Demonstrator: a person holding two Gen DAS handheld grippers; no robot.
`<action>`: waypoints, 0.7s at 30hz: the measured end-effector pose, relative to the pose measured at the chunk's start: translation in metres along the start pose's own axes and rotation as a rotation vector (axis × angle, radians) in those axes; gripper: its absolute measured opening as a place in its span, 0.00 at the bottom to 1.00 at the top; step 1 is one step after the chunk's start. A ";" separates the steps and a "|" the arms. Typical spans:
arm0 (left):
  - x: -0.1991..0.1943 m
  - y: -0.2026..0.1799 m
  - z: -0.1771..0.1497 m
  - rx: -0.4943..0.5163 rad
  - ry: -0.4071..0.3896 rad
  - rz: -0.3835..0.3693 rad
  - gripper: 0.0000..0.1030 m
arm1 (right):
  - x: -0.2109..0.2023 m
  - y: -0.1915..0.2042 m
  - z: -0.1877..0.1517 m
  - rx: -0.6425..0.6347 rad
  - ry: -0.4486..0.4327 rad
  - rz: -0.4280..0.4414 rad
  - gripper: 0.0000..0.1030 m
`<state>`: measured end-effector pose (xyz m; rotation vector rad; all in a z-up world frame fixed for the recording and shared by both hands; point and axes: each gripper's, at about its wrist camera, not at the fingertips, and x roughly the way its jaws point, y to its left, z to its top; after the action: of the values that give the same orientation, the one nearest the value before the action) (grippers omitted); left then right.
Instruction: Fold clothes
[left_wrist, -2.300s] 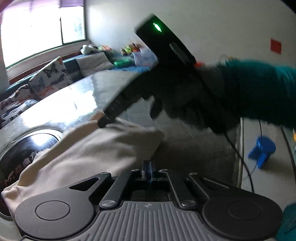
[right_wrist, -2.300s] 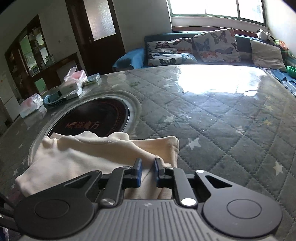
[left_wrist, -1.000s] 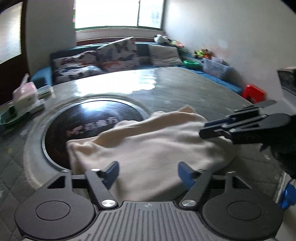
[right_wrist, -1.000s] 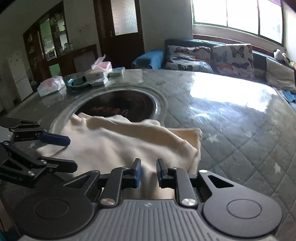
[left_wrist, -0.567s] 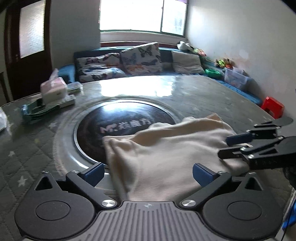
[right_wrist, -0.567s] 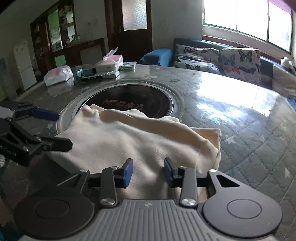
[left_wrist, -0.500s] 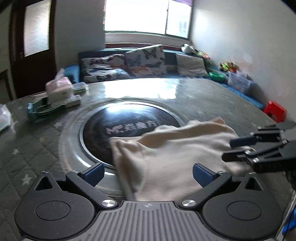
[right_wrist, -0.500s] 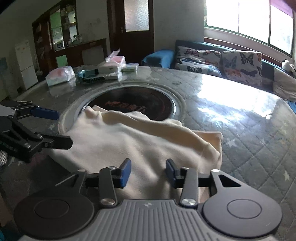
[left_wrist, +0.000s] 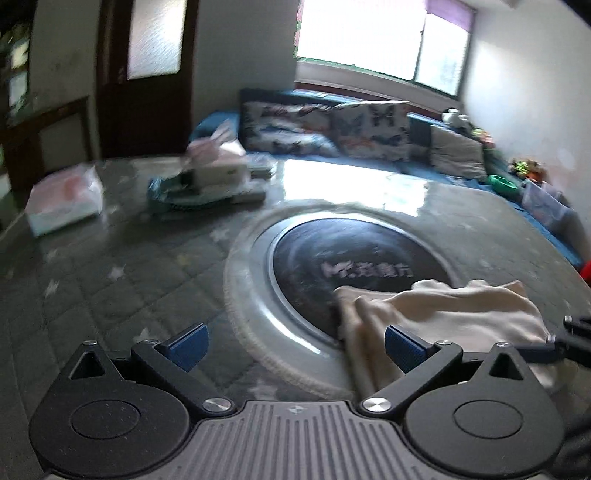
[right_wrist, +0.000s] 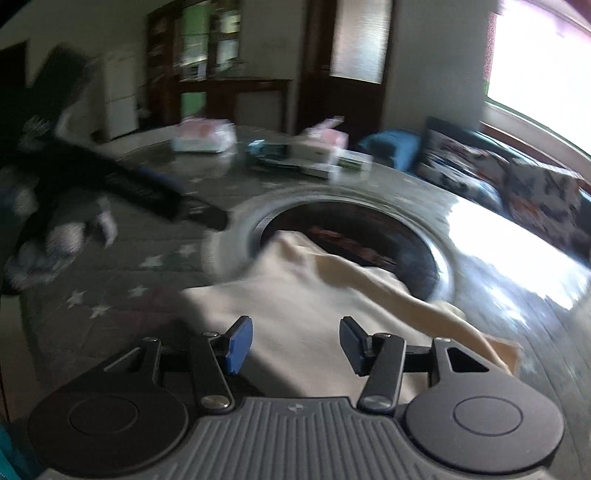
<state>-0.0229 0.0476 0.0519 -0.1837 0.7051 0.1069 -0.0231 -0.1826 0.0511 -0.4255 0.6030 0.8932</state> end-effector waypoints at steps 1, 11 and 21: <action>0.001 0.003 -0.001 -0.021 0.011 0.000 1.00 | 0.003 0.008 0.002 -0.028 0.003 0.011 0.52; 0.005 0.016 -0.004 -0.205 0.069 -0.056 1.00 | 0.030 0.063 0.006 -0.244 0.040 0.029 0.44; 0.020 0.015 -0.006 -0.446 0.161 -0.168 1.00 | 0.028 0.048 0.013 -0.142 0.005 0.037 0.12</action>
<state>-0.0140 0.0621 0.0318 -0.6830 0.8162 0.0878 -0.0451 -0.1317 0.0385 -0.5464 0.5552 0.9744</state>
